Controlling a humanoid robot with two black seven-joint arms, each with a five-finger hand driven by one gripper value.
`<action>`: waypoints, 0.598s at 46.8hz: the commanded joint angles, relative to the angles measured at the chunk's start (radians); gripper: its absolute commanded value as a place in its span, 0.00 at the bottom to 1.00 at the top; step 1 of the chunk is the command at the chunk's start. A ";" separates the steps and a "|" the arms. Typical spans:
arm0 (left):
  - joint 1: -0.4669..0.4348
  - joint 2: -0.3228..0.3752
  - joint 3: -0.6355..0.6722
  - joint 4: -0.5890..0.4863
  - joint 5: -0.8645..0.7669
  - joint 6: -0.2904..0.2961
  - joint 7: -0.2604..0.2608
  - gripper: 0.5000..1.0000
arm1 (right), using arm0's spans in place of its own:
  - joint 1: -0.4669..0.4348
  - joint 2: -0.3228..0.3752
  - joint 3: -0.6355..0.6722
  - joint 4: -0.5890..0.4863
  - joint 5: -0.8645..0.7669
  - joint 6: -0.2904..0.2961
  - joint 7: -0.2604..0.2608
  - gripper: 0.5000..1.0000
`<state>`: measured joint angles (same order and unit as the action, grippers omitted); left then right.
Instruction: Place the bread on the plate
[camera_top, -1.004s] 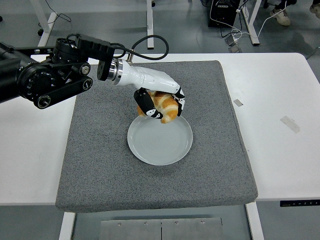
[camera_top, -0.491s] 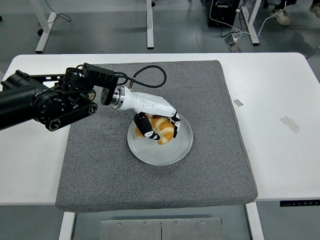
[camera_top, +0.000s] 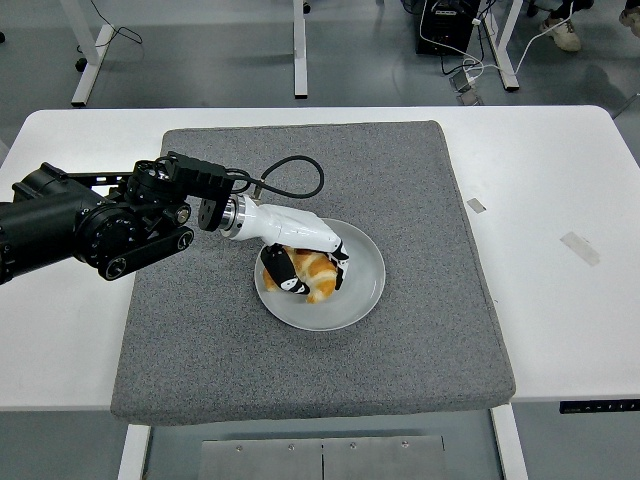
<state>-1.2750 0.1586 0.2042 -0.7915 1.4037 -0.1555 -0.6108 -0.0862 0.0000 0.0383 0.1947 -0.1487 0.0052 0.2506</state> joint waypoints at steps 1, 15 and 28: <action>0.000 -0.002 0.000 0.005 0.000 0.004 0.000 0.08 | 0.000 0.000 0.000 0.000 0.000 -0.001 -0.001 1.00; -0.001 -0.034 -0.002 0.031 -0.006 0.025 0.000 0.40 | 0.000 0.000 0.000 -0.001 0.000 -0.001 0.001 1.00; -0.003 -0.042 -0.002 0.040 -0.012 0.027 0.000 0.63 | 0.002 0.000 0.000 -0.003 0.000 -0.001 0.001 1.00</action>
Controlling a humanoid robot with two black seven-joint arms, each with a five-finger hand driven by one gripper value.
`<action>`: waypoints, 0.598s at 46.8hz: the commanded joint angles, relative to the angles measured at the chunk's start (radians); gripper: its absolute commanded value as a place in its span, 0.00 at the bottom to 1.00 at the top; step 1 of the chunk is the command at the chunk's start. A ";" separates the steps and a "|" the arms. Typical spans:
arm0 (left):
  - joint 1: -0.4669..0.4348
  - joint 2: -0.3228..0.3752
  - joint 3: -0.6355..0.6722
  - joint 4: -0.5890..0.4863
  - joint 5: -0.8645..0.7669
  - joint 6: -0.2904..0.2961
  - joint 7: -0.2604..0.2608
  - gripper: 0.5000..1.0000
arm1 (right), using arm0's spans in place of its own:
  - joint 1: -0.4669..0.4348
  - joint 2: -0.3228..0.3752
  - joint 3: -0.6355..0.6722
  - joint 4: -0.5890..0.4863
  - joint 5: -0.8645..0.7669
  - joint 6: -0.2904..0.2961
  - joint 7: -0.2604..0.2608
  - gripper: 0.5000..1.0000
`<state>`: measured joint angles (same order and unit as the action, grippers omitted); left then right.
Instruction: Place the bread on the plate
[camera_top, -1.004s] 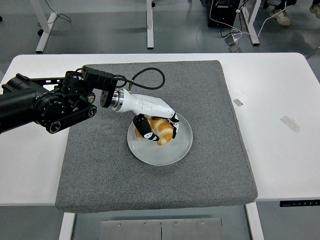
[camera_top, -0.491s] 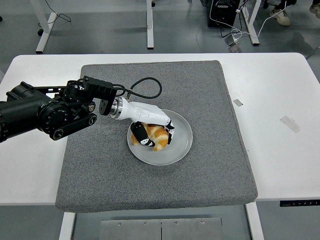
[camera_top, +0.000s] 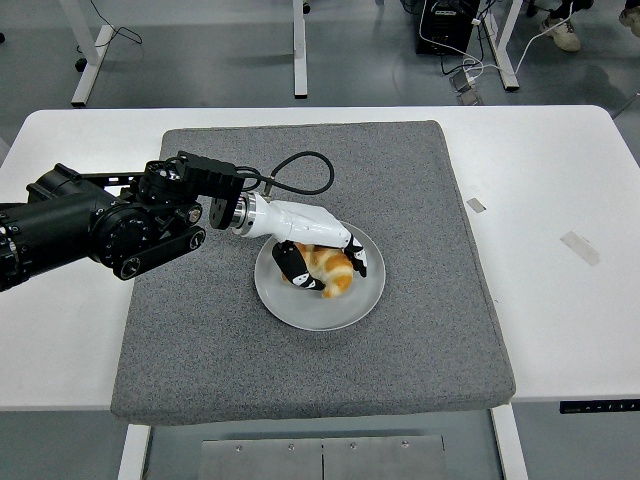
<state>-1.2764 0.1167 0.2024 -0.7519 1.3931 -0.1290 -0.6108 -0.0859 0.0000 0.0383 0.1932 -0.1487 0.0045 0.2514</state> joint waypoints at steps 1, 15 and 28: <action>-0.001 0.000 -0.001 0.002 -0.002 0.000 0.000 0.64 | 0.000 0.000 0.000 0.000 0.000 0.000 0.000 1.00; -0.003 0.001 -0.012 0.002 -0.049 0.046 0.000 0.94 | 0.002 0.000 0.002 0.000 0.000 0.000 0.000 1.00; -0.026 0.006 -0.029 0.011 -0.239 0.048 0.000 0.95 | 0.000 0.000 0.002 0.002 0.000 0.000 0.000 1.00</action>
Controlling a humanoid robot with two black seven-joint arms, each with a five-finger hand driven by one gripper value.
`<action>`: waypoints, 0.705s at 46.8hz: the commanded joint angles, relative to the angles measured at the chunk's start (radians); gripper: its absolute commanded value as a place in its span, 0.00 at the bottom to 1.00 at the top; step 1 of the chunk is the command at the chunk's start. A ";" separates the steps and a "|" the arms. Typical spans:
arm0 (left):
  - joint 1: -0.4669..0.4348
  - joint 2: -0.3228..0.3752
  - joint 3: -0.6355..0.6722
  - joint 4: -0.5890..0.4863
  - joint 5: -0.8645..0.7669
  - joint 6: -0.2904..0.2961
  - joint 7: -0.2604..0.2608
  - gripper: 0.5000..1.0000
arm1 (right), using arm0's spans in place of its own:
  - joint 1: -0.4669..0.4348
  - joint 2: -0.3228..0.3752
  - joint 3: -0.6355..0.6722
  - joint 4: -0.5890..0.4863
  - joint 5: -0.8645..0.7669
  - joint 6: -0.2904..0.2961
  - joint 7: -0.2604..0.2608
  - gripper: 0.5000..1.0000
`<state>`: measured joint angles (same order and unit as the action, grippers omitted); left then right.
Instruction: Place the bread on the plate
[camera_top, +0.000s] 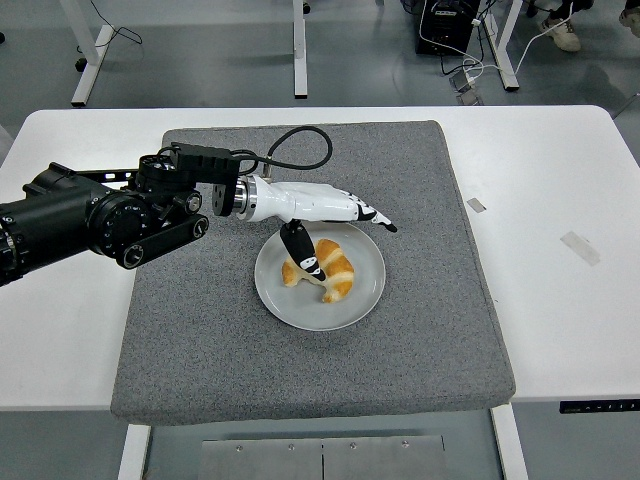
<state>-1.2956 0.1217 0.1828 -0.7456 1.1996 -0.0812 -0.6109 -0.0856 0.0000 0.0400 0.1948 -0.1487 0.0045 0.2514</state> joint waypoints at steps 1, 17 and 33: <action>-0.010 0.003 -0.014 0.006 -0.069 0.000 0.000 0.95 | 0.000 0.000 0.000 0.000 0.000 0.000 0.000 1.00; -0.045 0.052 -0.045 0.029 -0.544 -0.003 0.025 0.96 | 0.001 0.000 0.000 0.000 0.000 0.000 -0.001 1.00; 0.038 0.130 -0.249 0.045 -1.054 -0.002 0.100 0.97 | 0.000 0.000 -0.002 0.000 0.000 0.000 0.000 1.00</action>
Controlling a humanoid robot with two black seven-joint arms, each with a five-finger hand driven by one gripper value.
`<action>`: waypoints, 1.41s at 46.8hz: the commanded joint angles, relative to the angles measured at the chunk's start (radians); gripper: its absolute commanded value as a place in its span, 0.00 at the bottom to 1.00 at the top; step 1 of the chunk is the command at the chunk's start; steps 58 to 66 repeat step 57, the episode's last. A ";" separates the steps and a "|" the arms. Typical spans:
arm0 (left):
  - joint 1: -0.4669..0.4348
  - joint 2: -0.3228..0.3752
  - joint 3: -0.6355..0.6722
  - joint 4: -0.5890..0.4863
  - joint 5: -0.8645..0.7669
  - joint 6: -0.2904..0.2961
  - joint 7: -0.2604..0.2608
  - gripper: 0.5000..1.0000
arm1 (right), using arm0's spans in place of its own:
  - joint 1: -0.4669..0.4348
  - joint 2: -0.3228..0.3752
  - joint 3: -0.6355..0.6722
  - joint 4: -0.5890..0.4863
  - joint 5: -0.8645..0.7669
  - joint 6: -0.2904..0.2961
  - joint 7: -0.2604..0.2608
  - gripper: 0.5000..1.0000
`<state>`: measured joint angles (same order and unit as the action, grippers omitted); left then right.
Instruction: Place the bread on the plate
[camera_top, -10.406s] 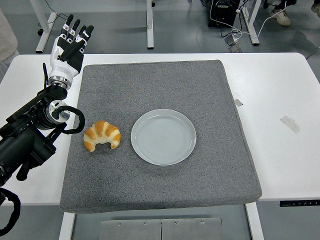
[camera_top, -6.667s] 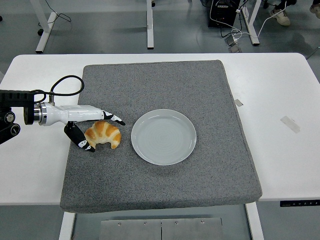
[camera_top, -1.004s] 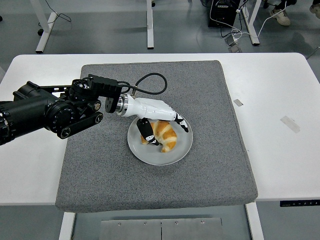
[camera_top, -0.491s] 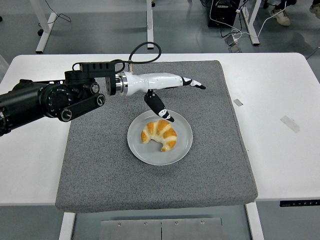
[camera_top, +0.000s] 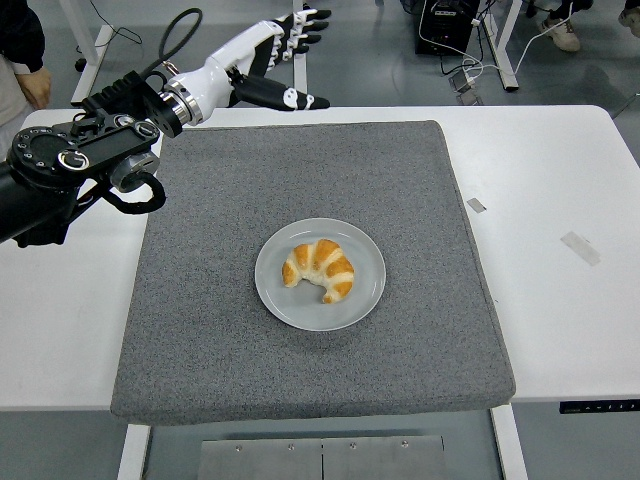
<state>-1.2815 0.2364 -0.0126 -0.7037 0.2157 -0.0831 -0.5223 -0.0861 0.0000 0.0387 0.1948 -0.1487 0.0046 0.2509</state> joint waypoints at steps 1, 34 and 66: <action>0.037 0.020 -0.075 0.006 -0.090 0.002 0.019 0.96 | 0.000 0.000 0.000 0.000 0.000 0.000 0.001 1.00; 0.452 -0.117 -0.813 0.021 -0.343 0.109 0.088 0.97 | -0.001 0.000 0.001 0.006 0.000 0.002 -0.001 1.00; 0.487 -0.197 -0.955 0.009 -0.351 0.098 0.085 0.97 | -0.001 0.000 0.001 0.006 0.000 0.002 0.001 1.00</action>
